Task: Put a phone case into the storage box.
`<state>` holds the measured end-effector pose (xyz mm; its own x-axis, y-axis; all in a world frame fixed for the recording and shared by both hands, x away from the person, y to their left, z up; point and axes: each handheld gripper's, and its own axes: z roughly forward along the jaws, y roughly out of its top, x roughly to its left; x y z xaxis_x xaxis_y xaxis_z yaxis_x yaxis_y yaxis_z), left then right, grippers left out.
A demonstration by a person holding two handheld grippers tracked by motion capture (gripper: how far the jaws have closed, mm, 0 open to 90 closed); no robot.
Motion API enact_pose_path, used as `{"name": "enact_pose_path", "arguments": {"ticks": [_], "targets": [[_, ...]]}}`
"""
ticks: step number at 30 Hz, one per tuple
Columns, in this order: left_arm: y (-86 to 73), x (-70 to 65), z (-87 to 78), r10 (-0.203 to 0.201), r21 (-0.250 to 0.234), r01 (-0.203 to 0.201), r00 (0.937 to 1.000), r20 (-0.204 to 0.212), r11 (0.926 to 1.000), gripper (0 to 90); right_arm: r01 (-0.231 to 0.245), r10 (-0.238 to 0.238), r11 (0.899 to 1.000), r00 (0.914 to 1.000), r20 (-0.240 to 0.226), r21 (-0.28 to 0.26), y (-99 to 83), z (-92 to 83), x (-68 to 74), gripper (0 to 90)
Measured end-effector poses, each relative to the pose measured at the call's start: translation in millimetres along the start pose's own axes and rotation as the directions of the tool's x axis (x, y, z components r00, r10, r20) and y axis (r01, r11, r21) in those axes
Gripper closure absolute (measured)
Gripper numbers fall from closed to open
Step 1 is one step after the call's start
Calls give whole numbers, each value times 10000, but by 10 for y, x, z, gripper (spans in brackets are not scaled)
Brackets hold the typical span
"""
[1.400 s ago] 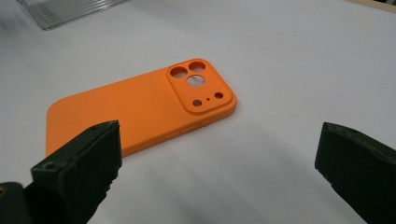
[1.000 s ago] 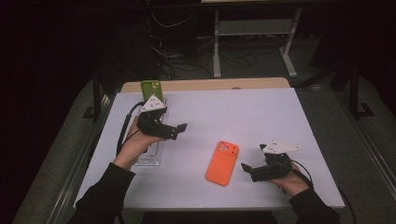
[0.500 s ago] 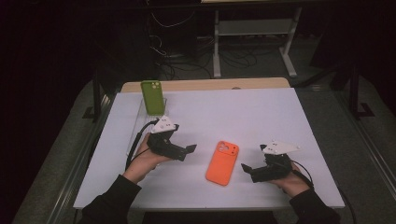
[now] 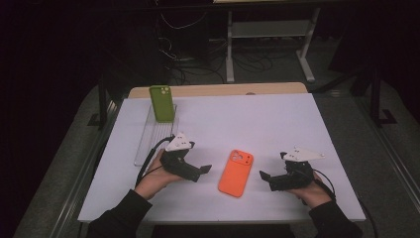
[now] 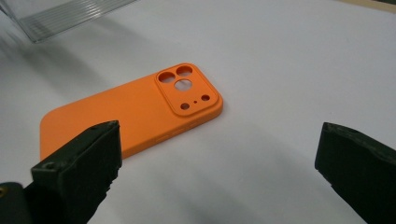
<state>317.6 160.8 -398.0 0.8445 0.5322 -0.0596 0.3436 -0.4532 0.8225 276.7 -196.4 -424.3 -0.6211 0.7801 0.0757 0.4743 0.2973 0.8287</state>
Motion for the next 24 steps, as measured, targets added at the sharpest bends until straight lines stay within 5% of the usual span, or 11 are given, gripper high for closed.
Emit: {"name": "enact_pose_path", "arguments": {"ticks": [9, 20, 24], "targets": [[-31, -33, 66, 190, 118, -190, 9998, 52, 9997, 0, 363, -314, 9933, 9984, -468, 1100, 120, 25, 92, 15], [-33, 12, 80, 26, 27, -26, 10000, -65, 10000, 0, 825, -646, 9923, 9811, -1822, 926, 364, 263, 314, 503], [-32, 12, 75, 57, 45, -57, 9999, -92, 10000, 0, 1031, -755, 9869, 9749, -2094, 1244, 446, 414, 443, 665]]}}
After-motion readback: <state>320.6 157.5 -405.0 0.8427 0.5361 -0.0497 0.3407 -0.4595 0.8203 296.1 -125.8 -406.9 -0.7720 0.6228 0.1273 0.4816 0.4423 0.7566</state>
